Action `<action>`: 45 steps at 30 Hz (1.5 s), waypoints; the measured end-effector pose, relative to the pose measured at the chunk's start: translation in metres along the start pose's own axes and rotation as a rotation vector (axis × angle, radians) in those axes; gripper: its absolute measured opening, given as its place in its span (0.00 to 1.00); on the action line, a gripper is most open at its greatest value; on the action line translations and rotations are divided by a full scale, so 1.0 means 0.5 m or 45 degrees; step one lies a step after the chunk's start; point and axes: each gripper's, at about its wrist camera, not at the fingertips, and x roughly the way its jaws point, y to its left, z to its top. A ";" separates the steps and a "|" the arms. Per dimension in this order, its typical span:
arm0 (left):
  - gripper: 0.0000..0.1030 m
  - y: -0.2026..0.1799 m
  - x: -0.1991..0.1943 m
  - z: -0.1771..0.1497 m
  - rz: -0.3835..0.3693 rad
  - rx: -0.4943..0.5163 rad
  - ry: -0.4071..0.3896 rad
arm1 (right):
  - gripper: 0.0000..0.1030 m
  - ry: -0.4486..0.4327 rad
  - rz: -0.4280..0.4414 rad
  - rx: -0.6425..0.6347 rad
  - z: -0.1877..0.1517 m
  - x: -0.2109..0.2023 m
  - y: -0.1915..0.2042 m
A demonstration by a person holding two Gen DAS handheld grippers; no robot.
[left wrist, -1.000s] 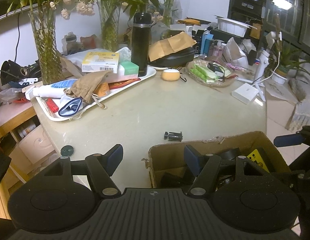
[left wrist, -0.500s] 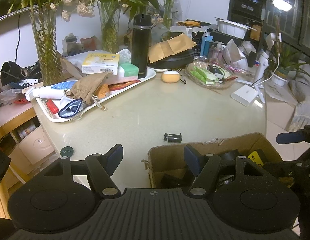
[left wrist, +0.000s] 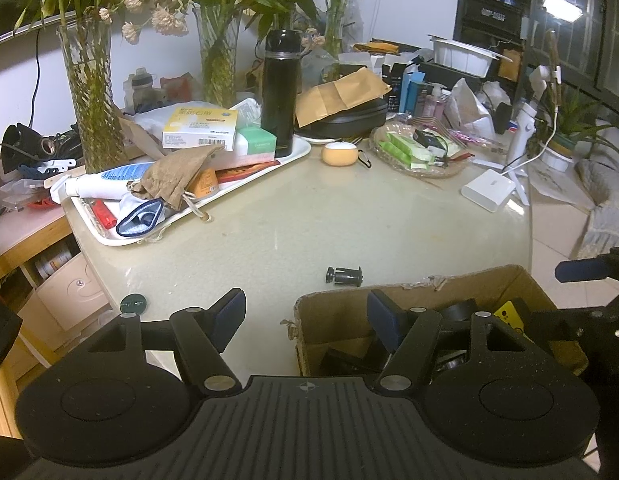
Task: Organize rigid objects
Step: 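Move the left tool toward the small black knob on the table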
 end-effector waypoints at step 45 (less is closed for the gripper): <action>0.65 -0.004 0.090 0.044 -0.045 0.080 0.108 | 1.00 -0.063 -0.092 -0.029 0.037 0.032 -0.040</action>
